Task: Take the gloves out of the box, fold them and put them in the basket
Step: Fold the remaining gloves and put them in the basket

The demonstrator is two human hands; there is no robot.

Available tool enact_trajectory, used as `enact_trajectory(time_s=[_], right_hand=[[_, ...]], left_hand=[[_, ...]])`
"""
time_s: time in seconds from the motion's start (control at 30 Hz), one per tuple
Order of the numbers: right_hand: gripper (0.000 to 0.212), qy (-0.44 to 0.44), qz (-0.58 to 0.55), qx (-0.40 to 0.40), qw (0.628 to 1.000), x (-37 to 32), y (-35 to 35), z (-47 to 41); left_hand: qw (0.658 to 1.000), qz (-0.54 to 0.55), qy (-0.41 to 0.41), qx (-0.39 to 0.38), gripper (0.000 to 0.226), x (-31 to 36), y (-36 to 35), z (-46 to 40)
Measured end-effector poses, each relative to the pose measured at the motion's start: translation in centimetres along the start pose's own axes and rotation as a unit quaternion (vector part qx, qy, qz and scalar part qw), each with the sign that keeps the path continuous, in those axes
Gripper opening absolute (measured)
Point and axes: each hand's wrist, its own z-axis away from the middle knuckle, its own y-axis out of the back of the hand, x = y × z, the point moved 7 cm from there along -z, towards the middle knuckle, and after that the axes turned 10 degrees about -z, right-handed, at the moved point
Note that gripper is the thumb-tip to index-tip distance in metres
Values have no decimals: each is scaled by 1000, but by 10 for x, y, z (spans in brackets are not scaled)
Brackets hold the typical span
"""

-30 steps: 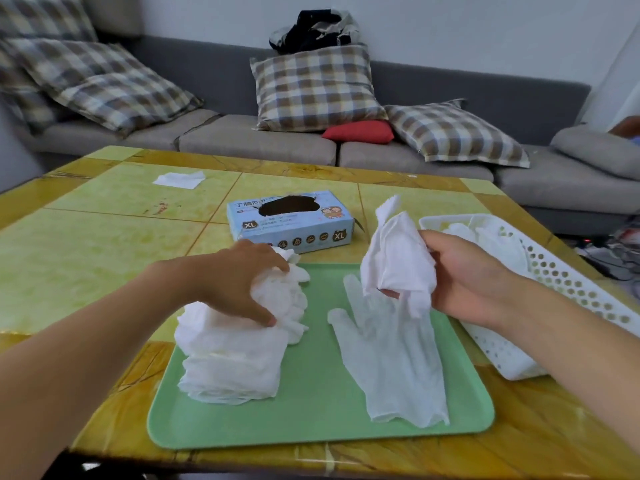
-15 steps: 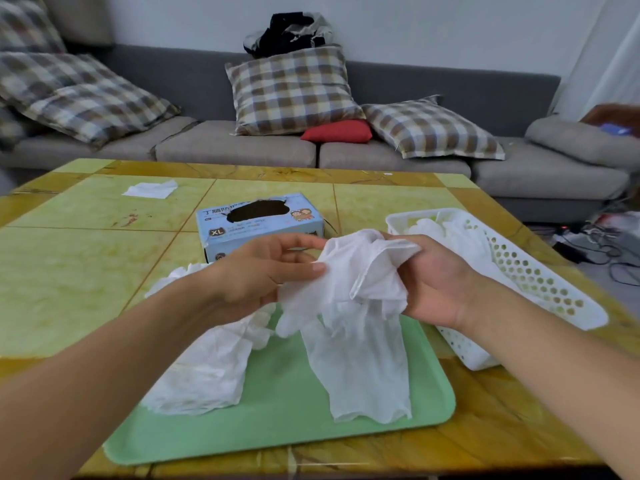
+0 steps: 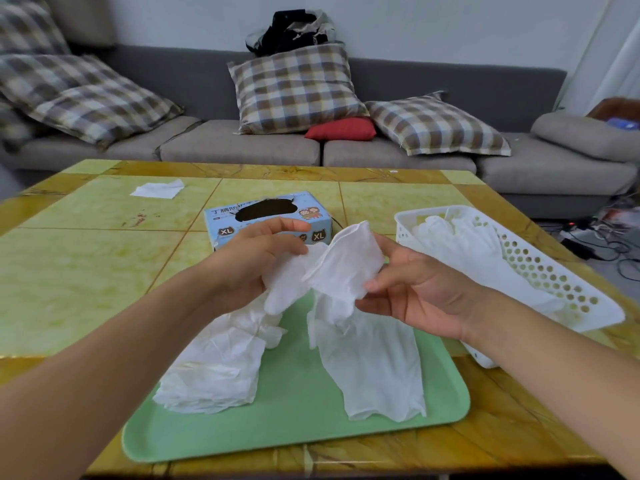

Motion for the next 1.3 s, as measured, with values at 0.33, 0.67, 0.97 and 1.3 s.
enact_trajectory(time_s=[0.33,0.67,0.97,1.3], right_hand=[[18,296,263,188,899,-72,6,22],[49,195,88,159,964,-53,-8,26],[39,128,43,96,986,-45,-3,21],[49,117,50,109,986,-48,-8,25]], left_hand=[[951,-273,-128,-67,79,10,-19,8],[979,-79,-184,-30,31,30,-53,29],[993,-38,-107,-30,25,30,-38,25],[982,-107,-149,-33,46,29,-39,27]])
